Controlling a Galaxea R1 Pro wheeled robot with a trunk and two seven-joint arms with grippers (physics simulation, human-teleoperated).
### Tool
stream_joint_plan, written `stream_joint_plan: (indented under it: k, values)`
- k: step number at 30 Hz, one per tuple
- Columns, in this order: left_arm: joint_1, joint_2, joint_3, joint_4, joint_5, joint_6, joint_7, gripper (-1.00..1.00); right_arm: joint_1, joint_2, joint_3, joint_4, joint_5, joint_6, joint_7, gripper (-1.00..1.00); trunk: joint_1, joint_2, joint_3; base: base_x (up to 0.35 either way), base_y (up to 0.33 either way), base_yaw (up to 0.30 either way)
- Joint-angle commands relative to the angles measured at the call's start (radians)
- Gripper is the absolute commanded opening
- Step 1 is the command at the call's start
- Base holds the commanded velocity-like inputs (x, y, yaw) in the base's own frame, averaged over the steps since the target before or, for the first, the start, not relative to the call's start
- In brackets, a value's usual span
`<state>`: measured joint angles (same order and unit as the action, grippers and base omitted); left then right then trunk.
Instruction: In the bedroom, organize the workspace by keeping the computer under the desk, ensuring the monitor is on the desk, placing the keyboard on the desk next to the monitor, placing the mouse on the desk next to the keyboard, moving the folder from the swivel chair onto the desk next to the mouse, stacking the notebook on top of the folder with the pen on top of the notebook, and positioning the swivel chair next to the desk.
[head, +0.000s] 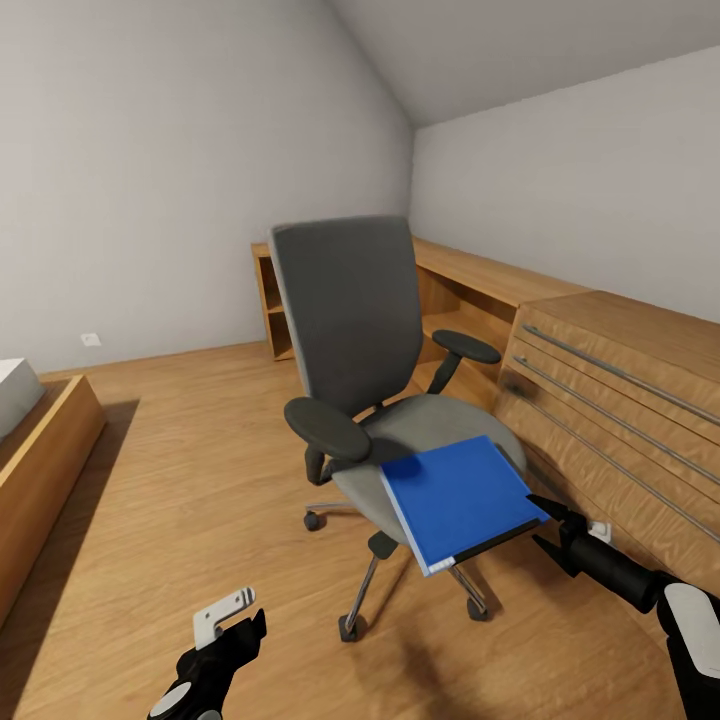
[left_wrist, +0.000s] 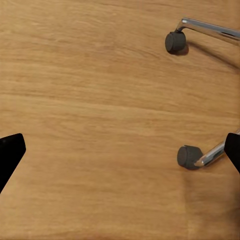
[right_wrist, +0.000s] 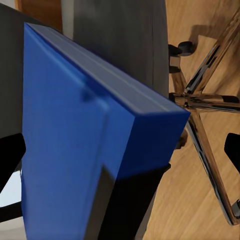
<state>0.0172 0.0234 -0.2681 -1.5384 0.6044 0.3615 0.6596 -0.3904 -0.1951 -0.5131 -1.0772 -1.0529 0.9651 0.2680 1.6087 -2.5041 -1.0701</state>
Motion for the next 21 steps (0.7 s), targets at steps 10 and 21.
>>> stream_joint_plan:
  k: [10,21]
  values:
    - [0.0,0.0,-0.002,-0.002,0.005,0.002,0.007,1.0,-0.001,0.0,-0.002,0.0,0.01,0.005,0.01,1.0,0.002,-0.001,-0.02,0.0,0.0,0.0]
    - [0.0,0.001,-0.002,-0.002,0.008,0.001,0.006,1.0,-0.001,0.001,-0.002,0.0,0.01,0.004,0.01,1.0,0.002,-0.001,-0.02,0.034,0.033,0.0]
